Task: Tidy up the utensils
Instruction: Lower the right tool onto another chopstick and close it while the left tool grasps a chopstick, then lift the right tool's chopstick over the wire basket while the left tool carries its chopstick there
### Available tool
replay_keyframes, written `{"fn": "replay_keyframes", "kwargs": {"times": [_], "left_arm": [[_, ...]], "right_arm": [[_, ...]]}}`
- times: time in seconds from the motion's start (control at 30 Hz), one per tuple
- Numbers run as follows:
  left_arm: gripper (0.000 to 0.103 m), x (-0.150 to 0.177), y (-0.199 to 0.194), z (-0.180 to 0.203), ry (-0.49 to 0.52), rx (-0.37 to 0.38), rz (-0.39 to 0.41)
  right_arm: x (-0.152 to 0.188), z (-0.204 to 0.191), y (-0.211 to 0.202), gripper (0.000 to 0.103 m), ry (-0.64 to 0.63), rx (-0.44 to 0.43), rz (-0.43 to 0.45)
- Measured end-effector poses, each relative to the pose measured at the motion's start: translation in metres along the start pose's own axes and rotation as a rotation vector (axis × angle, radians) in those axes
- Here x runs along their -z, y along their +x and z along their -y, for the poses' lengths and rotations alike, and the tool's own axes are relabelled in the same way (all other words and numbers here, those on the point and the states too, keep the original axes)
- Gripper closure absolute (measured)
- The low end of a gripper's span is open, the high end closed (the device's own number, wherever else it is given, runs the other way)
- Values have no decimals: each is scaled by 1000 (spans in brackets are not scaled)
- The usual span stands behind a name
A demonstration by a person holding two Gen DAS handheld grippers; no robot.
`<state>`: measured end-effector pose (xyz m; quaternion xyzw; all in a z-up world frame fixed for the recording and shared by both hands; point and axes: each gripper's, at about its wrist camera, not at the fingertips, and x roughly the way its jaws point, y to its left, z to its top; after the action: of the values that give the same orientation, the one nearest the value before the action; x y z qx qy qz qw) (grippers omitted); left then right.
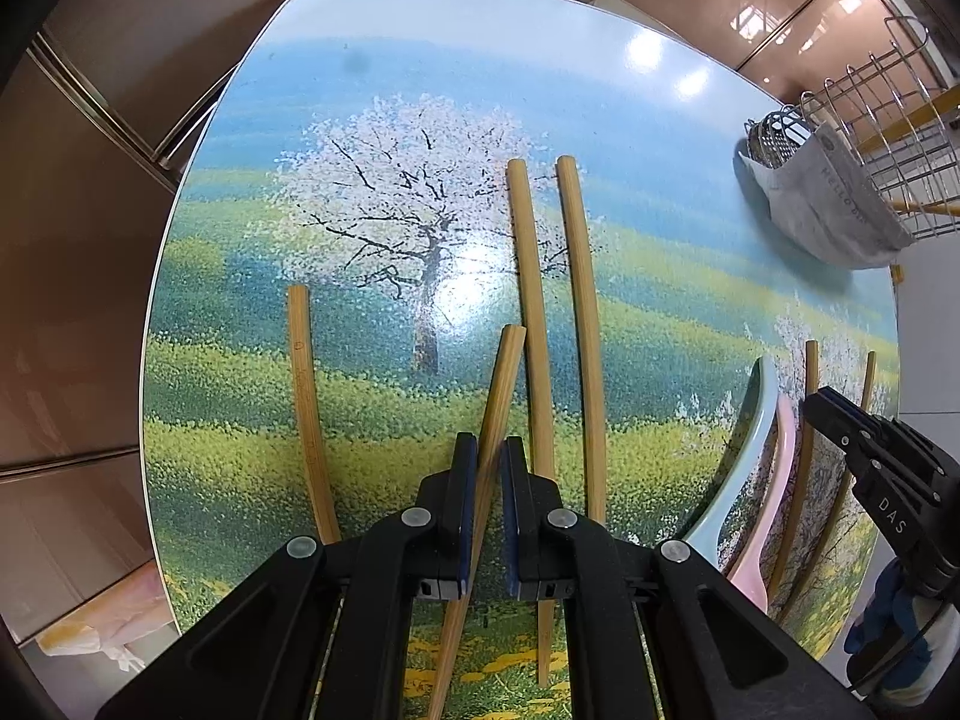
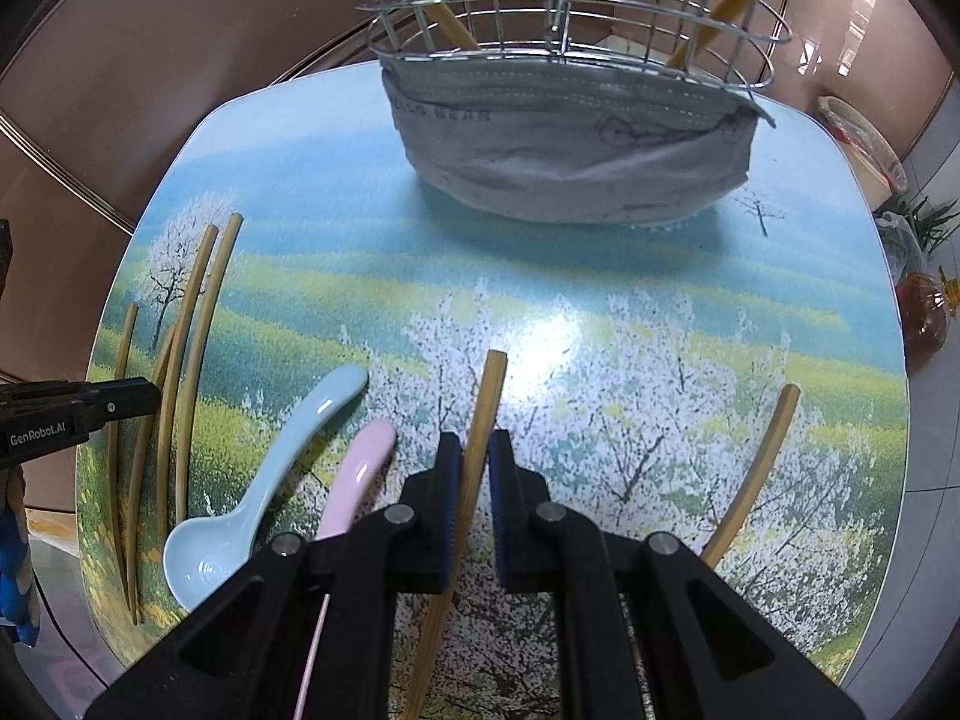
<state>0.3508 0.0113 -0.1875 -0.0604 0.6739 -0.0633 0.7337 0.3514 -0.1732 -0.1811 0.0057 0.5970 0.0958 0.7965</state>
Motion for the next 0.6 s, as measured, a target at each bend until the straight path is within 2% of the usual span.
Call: {"fn": "replay_keyframes", "kwargs": {"times": [0.23,0.43,0.6], "left_arm": [[97,3,0,-10,-32,49,35],[97,14,-2,-18,-50,67,64],[97,33,-18,-25,-47,92,101]], "right_arm": [[3,-4,0,95,17,2,33],[20,8,-13,97,68,-56,103],[38,15,-38,97,91,-112,173]]}}
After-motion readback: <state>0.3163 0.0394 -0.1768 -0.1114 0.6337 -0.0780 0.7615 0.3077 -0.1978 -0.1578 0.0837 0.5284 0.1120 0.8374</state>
